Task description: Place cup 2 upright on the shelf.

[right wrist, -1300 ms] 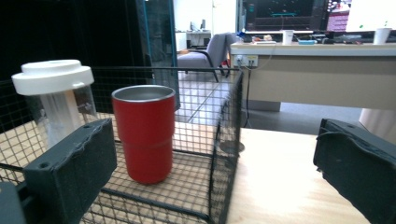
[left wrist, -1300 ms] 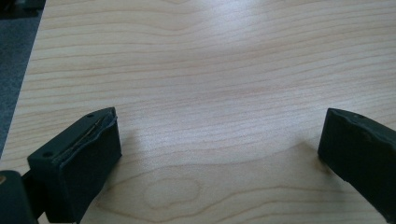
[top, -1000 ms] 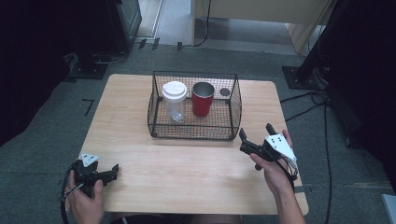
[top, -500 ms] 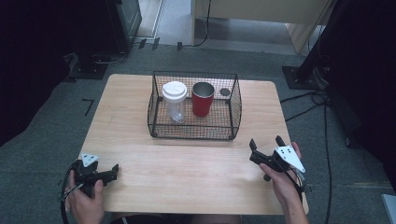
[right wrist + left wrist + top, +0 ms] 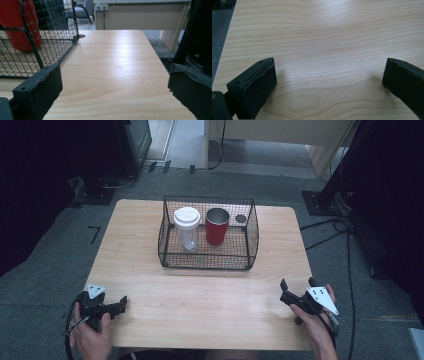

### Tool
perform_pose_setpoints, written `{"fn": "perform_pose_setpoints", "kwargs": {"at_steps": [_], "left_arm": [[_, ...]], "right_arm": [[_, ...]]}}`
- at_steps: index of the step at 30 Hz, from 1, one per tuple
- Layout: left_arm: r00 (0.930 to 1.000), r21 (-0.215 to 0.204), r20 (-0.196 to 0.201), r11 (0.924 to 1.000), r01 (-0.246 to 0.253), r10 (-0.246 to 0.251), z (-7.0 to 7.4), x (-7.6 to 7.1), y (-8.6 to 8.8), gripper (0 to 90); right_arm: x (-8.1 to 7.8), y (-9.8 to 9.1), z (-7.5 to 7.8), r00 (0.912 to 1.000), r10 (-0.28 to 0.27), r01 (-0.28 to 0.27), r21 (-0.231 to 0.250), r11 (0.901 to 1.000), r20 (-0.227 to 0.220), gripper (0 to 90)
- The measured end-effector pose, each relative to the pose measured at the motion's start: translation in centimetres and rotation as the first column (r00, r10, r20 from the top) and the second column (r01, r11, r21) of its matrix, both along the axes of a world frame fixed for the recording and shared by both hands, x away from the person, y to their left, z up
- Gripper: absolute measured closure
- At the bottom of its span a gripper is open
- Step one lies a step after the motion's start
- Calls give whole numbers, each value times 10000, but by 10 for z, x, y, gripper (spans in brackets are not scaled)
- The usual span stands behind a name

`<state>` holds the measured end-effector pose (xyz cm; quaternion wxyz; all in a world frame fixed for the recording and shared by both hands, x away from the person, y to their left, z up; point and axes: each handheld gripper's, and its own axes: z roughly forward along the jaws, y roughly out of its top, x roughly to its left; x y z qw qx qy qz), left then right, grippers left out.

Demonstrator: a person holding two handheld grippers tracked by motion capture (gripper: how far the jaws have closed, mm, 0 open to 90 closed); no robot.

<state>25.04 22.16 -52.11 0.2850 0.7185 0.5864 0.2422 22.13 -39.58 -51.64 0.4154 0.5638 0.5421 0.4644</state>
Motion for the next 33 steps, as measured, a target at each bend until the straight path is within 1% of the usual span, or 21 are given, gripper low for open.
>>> {"fn": "perform_pose_setpoints", "kwargs": {"at_steps": [4, 8, 11, 13, 14, 16, 19, 21, 23, 24, 26, 29, 30, 31, 32, 33], "left_arm": [[10000, 4, -3, 10000, 4, -4, 0, 0, 0, 0], [10000, 1, 2, 10000, 2, -2, 0, 0, 0, 0], [10000, 2, 1, 10000, 2, -2, 0, 0, 0, 0], [10000, 3, 0, 10000, 3, -3, 0, 0, 0, 0], [10000, 4, -2, 10000, 5, -5, 0, 0, 0, 0], [10000, 5, -3, 10000, 6, -6, 0, 0, 0, 0], [10000, 2, -1, 10000, 2, -2, 0, 0, 0, 0], [10000, 3, 1, 10000, 4, -4, 0, 0, 0, 0], [10000, 2, 0, 10000, 2, -2, 0, 0, 0, 0], [10000, 5, 0, 10000, 5, -5, 0, 0, 0, 0], [10000, 2, -4, 10000, 3, -3, 0, 0, 0, 0], [10000, 5, -2, 10000, 6, -6, 0, 0, 0, 0], [10000, 4, -1, 10000, 5, -5, 0, 0, 0, 0], [10000, 3, -2, 10000, 4, -4, 0, 0, 0, 0], [10000, 4, 2, 10000, 5, -5, 0, 0, 0, 0], [10000, 3, -1, 10000, 4, -4, 0, 0, 0, 0]], "right_arm": [[-7, -5, -6, 9995, -93, 91, -81, 9999, -303, 0], [-14, -8, -6, 9988, -182, 169, -278, 9995, -454, 0], [-17, -11, -6, 9968, -284, 253, -417, 9988, -743, 0], [-19, -14, -6, 9956, -433, 404, -365, 9985, -833, 0], [-19, -15, -6, 9945, -472, 445, -310, 9985, -932, 0], [-19, -15, -6, 9918, -477, 436, -373, 9984, -1186, 0], [-20, -13, -6, 9860, -461, 350, -713, 9968, -1604, 0], [-19, -13, -6, 9801, -498, 341, -843, 9959, -1920, 0], [-18, -13, -6, 9709, -531, 322, -926, 9952, -2336, 0], [-17, -14, -7, 9642, -532, 297, -935, 9952, -2599, 0], [-16, -14, -7, 9478, -501, 194, -999, 9948, -3150, 0], [-14, -14, -9, 9243, -293, -110, -1034, 9946, -3805, 0], [-13, -14, -9, 9127, -279, -173, -1068, 9941, -4076, 0], [-11, -14, -11, 8981, -307, -198, -1099, 9937, -4387, 0], [-8, -14, -12, 8786, -301, -286, -1154, 9929, -4767, 0], [-7, -14, -13, 8683, -143, -408, -1001, 9941, -4959, 0]]}}
